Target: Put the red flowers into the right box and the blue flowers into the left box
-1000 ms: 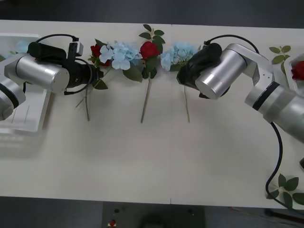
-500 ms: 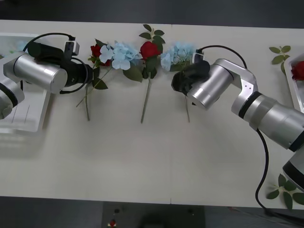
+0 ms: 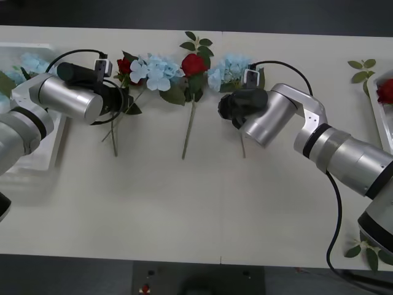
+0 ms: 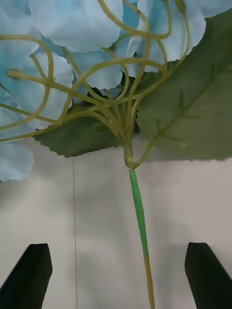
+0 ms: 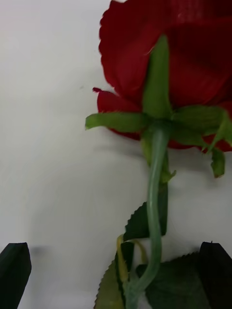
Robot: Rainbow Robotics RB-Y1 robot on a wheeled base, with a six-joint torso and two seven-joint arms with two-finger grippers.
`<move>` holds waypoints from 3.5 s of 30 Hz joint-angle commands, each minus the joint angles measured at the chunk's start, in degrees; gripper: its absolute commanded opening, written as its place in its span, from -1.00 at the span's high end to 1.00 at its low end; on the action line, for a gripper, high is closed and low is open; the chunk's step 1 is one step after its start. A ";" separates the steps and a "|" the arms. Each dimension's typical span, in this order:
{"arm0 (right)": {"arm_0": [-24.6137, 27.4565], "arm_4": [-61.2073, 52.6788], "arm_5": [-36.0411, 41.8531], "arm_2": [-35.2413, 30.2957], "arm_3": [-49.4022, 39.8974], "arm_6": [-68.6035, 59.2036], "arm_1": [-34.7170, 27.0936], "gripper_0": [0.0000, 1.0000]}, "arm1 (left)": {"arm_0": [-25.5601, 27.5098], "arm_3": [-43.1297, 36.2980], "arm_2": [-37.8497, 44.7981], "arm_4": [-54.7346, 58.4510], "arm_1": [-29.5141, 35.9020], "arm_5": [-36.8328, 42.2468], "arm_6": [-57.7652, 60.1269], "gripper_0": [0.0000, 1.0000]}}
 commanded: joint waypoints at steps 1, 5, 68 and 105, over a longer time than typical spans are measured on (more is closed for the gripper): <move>-1.43 1.45 -3.15 1.46 1.81 2.57 0.94 -0.61 | -2.76 -1.23 1.13 -0.42 0.67 -0.51 -1.99 -0.91; -1.35 1.01 -4.21 2.25 2.95 2.57 0.94 -0.56 | -2.76 -1.41 1.13 -0.69 0.58 -0.51 -2.08 1.00; -0.56 -4.53 30.68 -13.84 -1.36 36.32 -15.15 1.00 | 6.29 -33.14 39.54 36.32 24.66 49.50 -33.37 1.00; -0.56 -18.32 49.05 -32.65 -19.29 40.01 -17.87 -0.90 | 20.09 -34.19 41.92 81.40 10.69 39.39 -83.20 1.00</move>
